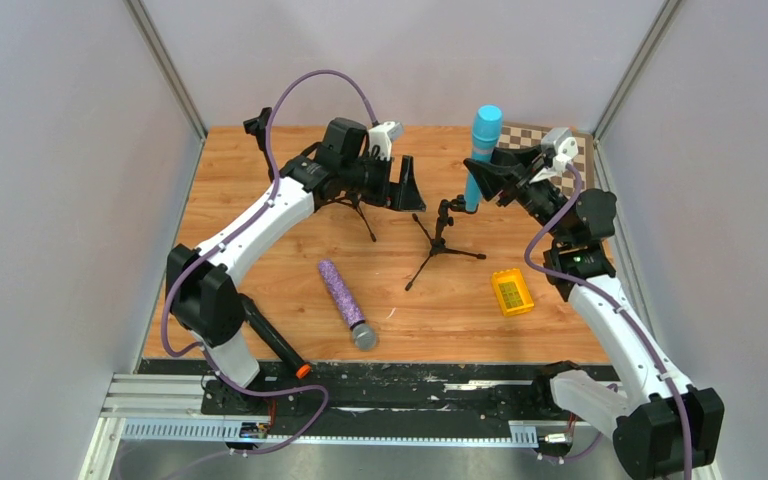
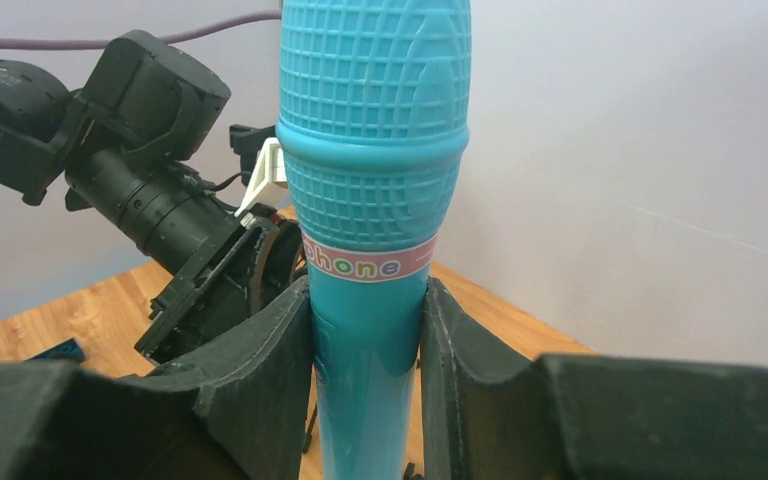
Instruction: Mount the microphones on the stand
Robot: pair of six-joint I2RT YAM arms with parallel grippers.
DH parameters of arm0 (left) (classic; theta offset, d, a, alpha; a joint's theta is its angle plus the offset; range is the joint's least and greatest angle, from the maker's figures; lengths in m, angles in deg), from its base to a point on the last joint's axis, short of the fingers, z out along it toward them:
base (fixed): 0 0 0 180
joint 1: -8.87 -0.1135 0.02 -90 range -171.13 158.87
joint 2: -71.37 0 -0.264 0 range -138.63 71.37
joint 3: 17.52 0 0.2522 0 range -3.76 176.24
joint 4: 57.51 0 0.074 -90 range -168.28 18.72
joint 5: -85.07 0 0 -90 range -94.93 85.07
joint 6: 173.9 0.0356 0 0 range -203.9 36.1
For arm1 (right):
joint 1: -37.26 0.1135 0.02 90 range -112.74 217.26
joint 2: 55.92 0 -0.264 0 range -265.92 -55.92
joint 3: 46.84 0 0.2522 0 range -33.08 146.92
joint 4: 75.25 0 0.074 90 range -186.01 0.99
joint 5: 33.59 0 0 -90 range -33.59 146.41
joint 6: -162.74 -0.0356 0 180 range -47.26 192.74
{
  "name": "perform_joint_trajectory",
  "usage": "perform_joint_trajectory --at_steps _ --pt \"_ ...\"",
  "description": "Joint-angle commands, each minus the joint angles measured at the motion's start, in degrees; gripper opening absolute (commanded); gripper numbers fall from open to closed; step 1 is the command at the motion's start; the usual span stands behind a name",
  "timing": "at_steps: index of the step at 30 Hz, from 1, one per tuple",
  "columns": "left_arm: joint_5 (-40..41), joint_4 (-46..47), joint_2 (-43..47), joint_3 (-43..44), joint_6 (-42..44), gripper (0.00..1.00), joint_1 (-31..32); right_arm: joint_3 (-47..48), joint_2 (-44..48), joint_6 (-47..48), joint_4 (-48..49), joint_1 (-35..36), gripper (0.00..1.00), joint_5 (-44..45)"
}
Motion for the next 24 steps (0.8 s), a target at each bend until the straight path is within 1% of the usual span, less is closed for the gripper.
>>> perform_joint_trajectory --at_steps 1,5,12,19,24 --pt "-5.7 6.8 0.9 0.5 -2.6 0.97 0.3 2.4 -0.9 1.4 7.7 -0.2 0.00 2.5" --pt "-6.9 7.8 0.6 0.1 -3.3 0.97 0.3 0.7 -1.9 1.5 11.8 -0.2 0.00 4.2" --pt "-6.1 6.9 0.5 0.5 -2.4 0.96 0.3 -1.4 -3.6 2.9 15.6 -0.3 0.00 5.0" --pt "-6.4 6.6 -0.1 0.8 -2.3 0.96 0.3 -2.7 -5.5 4.2 16.2 -0.3 0.00 6.8" --pt "-6.3 6.0 -0.1 1.2 -1.9 0.96 0.3 -3.5 -5.8 3.2 16.1 -0.2 0.00 6.2"
